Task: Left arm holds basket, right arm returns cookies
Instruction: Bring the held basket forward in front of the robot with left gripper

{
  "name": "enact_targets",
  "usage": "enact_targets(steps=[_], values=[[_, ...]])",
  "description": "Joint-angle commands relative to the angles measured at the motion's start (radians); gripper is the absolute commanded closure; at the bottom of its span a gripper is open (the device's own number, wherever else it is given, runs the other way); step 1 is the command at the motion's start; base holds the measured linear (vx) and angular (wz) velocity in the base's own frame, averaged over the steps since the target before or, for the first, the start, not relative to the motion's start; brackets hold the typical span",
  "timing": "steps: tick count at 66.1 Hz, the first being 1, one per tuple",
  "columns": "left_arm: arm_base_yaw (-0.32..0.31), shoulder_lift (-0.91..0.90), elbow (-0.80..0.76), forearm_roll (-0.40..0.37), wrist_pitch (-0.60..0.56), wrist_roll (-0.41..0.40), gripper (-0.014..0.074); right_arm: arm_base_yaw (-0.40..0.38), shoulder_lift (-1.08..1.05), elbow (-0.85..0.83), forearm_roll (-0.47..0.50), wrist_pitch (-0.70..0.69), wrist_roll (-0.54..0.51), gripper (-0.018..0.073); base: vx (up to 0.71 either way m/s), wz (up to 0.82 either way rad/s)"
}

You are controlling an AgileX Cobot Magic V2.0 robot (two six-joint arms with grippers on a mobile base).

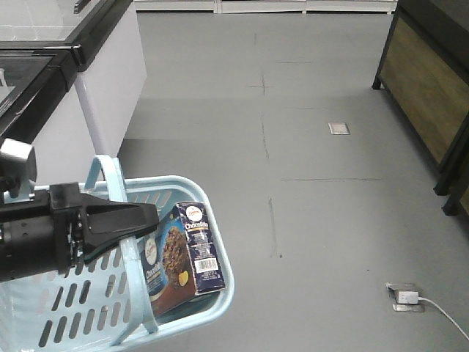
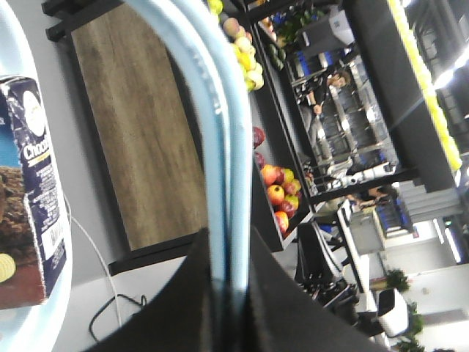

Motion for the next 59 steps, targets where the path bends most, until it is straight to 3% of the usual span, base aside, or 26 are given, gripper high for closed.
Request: enact_targets(steps=[1, 22, 59], values=[[-0.060, -0.021, -0.029, -0.142, -0.019, 0.031, 0.0600, -0.005, -0.013, 0.018, -0.006, -0.072, -0.002, 0.0562, 0.00, 0.00], [-0.190, 0.119, -0.075, -0.142, 0.017, 0.066, 0.0600, -0.005, -0.013, 0.018, -0.006, -0.072, -0.002, 0.0562, 0.00, 0.00], [-0.340, 0.231, -0.254, -0.142, -0.004, 0.061, 0.0600, -0.005, -0.013, 0.018, -0.006, -0.072, -0.002, 0.0562, 0.00, 0.00]])
